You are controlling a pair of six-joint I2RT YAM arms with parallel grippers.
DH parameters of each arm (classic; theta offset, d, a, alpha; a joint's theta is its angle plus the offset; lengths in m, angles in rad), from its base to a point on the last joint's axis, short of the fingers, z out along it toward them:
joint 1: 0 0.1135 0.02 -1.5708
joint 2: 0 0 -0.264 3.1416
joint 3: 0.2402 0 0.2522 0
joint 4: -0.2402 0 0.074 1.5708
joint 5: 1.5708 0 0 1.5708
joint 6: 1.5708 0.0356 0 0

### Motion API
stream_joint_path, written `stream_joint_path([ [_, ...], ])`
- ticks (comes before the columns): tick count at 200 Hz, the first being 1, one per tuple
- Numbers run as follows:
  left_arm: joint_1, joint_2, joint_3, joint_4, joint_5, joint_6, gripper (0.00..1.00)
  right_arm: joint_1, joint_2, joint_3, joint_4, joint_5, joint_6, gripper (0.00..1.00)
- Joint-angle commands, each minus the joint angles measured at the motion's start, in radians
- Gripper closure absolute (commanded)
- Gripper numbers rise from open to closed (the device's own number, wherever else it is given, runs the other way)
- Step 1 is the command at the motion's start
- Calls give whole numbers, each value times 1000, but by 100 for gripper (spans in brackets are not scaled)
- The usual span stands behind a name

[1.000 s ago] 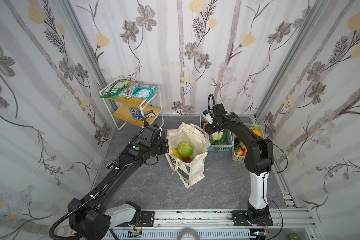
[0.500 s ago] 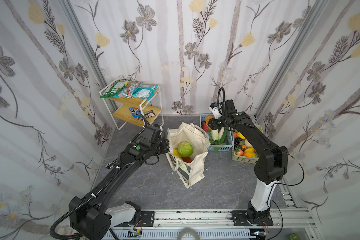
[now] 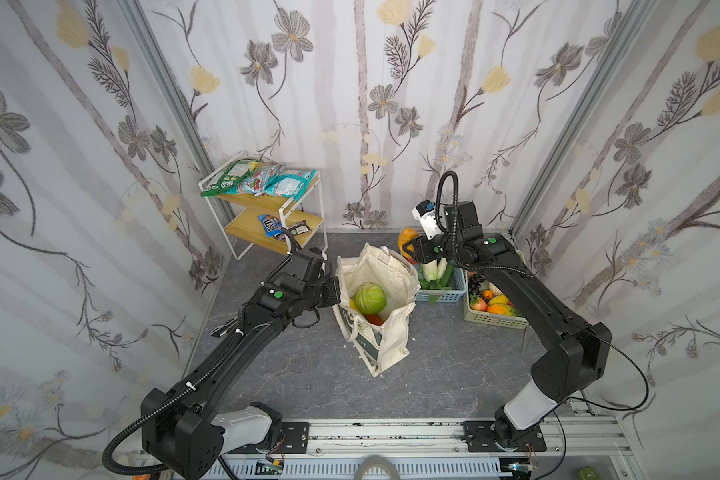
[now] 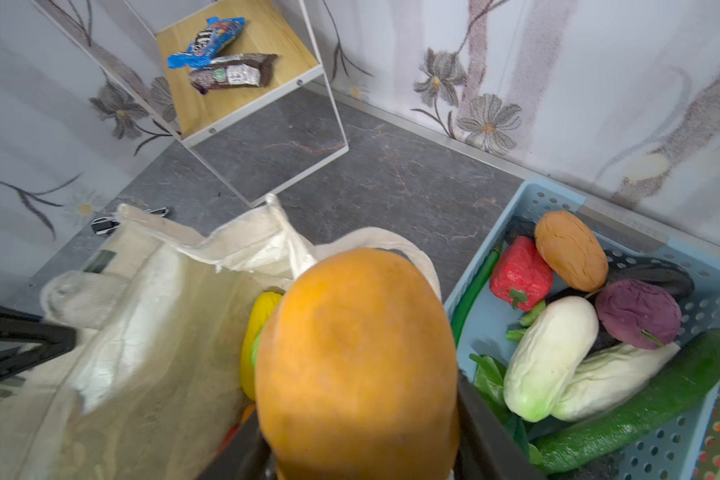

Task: Place the food into the grocery bag and tie it
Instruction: 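Lift the orange squash with the right gripper and carry it over the bag, then lower the orange squash into the bag and open the right gripper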

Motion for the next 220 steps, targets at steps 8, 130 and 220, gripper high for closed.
stream_joint_path([
  [8,0,2,2,4,2,-5,100,68,-27,-10,64,-27,33,45],
  [130,-2,4,6,10,12,-6,100,305,64,-15,19,5,40,46],
  [220,-2,11,9,14,15,-5,100,322,116,-60,23,24,52,46],
])
